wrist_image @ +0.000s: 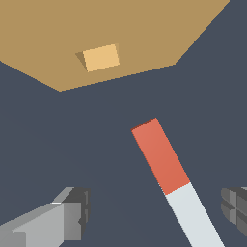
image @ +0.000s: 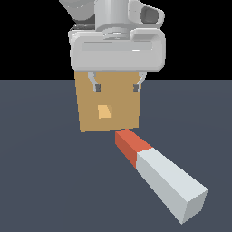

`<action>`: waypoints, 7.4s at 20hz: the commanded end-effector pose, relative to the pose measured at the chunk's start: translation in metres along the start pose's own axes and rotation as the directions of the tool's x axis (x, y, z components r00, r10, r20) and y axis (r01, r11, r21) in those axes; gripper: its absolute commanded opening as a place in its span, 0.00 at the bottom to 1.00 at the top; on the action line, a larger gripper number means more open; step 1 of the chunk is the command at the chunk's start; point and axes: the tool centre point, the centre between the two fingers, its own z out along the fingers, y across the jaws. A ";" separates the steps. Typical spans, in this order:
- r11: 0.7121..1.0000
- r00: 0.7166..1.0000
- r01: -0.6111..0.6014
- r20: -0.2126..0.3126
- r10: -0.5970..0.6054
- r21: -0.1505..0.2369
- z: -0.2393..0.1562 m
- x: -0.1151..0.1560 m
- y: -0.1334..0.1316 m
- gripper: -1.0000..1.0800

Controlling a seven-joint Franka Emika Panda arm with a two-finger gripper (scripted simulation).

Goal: Insert the peg into the horizontal hole in a box.

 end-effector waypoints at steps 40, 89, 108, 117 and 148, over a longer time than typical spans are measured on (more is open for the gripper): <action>0.891 0.891 0.454 0.006 -0.454 0.004 0.100 -0.101 0.087 0.96; 0.889 0.889 0.458 0.006 -0.458 0.005 0.151 -0.101 0.086 0.00; 0.949 0.949 0.316 0.006 -0.316 0.003 0.118 -0.066 0.022 0.00; 0.969 0.969 0.247 0.007 -0.247 0.003 0.102 -0.046 -0.005 0.00; 0.973 0.973 0.230 0.007 -0.230 0.001 0.097 0.035 -0.029 0.00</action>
